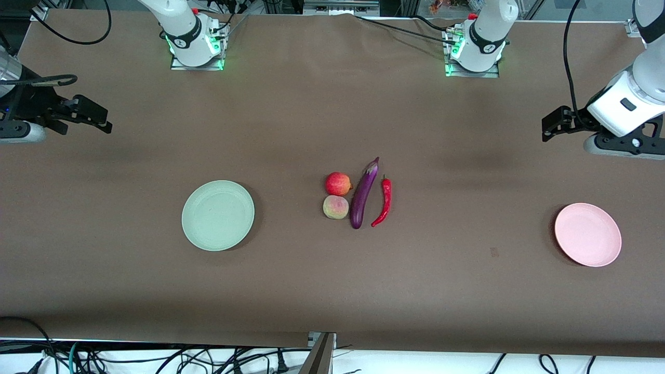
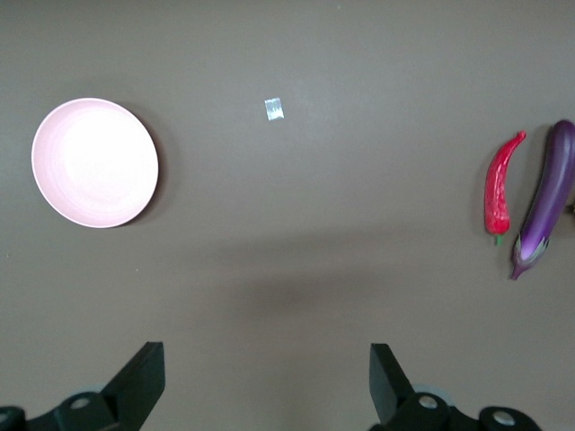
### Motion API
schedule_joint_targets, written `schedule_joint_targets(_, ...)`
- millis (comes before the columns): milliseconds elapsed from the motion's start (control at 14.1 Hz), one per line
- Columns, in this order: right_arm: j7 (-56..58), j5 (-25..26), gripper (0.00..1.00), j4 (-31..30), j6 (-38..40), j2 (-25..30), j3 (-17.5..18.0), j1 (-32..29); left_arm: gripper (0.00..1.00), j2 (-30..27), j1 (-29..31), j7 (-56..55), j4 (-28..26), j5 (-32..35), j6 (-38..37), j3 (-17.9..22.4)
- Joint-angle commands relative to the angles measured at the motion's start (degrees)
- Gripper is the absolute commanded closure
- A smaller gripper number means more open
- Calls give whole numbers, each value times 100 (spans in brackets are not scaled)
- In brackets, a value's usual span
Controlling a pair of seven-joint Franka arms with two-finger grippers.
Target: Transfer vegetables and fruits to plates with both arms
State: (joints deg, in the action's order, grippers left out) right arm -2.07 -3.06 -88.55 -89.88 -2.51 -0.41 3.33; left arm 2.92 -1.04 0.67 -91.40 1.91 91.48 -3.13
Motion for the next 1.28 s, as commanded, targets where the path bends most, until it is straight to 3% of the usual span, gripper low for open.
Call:
schedule_joint_targets(0, 84, -11, 0, 92, 76, -13, -3, -26, 0, 173, -10, -102, 316, -77, -174, -3)
schedule_joint_targets(355, 84, -11, 0, 101, 76, 5, -11, -26, 0, 173, 7, -93, 308, -138, -262, 5)
schedule_joint_targets(710, 5, -28, 0, 101, 85, 13, -11, -26, 0, 234, -36, -40, 246, -138, -973, -12)
schedule_joint_targets(923, -48, -37, 0, 101, 67, 31, -125, -26, 0, 594, -81, -14, 228, -147, -1326, -135)
schedule_joint_targets(1207, -57, -63, 0, 101, -12, -22, -214, -26, 0, 1279, -535, -92, 185, -436, -975, -135)
